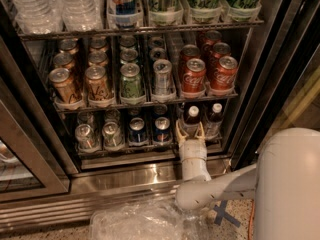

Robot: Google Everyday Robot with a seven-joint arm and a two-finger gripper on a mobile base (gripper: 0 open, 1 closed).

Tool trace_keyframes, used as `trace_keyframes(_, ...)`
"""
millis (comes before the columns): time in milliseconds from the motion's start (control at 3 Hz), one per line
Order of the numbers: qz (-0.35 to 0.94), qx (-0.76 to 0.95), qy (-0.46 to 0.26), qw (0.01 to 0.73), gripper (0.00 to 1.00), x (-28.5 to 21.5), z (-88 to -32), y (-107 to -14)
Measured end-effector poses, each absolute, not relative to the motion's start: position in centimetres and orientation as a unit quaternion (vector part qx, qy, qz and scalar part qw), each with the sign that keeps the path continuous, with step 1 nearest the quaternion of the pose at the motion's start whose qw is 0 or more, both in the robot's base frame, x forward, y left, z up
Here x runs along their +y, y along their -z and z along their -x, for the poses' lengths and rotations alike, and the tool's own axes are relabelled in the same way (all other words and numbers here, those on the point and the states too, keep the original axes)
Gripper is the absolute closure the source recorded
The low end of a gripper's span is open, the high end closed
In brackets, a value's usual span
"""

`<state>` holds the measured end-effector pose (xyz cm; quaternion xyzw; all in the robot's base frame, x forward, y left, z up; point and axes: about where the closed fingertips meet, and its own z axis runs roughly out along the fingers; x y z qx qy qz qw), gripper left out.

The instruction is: Pick blue plastic bottle from bottom shelf of fridge

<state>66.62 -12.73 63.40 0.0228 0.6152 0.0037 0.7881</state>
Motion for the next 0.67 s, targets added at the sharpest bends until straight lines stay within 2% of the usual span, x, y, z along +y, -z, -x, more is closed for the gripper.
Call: trace_keyframes(667, -0.024, 0.595, -0.006, 0.804, 1.0, -12.8, -65.7, -65.2)
